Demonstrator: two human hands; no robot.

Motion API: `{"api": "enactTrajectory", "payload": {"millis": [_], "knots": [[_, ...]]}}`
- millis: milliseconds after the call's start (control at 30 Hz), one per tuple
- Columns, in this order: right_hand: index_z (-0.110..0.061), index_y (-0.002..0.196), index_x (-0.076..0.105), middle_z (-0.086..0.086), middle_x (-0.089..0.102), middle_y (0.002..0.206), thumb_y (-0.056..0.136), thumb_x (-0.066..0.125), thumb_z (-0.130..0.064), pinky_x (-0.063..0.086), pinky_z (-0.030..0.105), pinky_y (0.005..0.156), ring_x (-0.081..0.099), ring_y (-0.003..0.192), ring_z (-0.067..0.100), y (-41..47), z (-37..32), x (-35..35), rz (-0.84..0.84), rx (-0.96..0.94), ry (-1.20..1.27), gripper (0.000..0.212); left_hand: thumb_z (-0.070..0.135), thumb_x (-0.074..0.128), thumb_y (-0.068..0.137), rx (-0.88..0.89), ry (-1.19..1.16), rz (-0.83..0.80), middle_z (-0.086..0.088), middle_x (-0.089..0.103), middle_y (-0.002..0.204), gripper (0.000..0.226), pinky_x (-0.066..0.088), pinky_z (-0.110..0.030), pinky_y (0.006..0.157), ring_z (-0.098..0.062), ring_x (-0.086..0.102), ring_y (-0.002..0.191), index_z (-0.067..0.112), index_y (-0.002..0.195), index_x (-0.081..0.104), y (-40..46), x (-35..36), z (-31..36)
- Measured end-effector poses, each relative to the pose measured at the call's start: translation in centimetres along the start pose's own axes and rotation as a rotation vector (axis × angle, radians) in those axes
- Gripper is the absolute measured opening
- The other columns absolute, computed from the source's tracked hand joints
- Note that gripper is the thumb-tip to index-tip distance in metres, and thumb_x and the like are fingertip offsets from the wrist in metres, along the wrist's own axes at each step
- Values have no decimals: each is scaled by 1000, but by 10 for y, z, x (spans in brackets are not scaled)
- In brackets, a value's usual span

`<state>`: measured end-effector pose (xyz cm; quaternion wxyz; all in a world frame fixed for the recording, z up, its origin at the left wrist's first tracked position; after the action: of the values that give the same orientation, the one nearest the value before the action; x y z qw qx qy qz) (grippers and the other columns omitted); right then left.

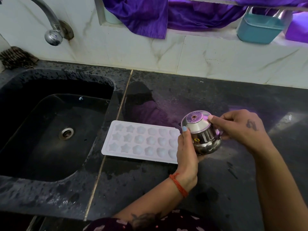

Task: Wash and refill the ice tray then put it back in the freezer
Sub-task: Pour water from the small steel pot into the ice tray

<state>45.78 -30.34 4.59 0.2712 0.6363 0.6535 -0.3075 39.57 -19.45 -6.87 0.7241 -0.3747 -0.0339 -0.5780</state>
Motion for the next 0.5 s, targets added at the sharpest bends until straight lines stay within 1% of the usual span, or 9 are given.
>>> {"api": "enactTrajectory", "payload": {"millis": [67,133,367,500], "knots": [[-18,58,70,0,68,53,78,64,-55,58,40,74,69,60,16,-1,-1,0,-4,-7,-40,42,65,34,87,-21,-23,8,-3,61,125,58,59,-26,67,-19,65,106,29,130,49,-2,1,-3],[-18,58,70,0,68,53,79,63,-56,57,41,74,68,61,17,-1,-1,0,-10,-12,-82,44,63,33,90,-42,-47,21,-4,62,124,55,58,-25,63,-20,66,105,27,128,51,-1,1,-4],[-16,57,68,6,68,55,79,61,-57,58,44,72,68,63,24,-1,0,1,-32,-36,-136,47,64,29,91,-77,-45,31,-5,63,123,57,59,-28,63,-21,67,103,27,129,51,0,0,-12],[-16,57,68,5,67,54,80,60,-56,58,43,71,68,62,23,-1,2,1,-37,-44,-152,47,66,29,90,-79,-48,16,-5,64,122,60,59,-29,63,-21,67,102,26,128,52,0,2,-15]]}}
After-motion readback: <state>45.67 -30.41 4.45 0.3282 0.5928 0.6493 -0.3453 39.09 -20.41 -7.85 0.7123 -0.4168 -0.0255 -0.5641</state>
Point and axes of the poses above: each hand's wrist, its own y-axis towards the middle knuckle, its own x-axis out of the palm, z = x × y, the point moved 8 cm from there along y, towards the middle knuckle
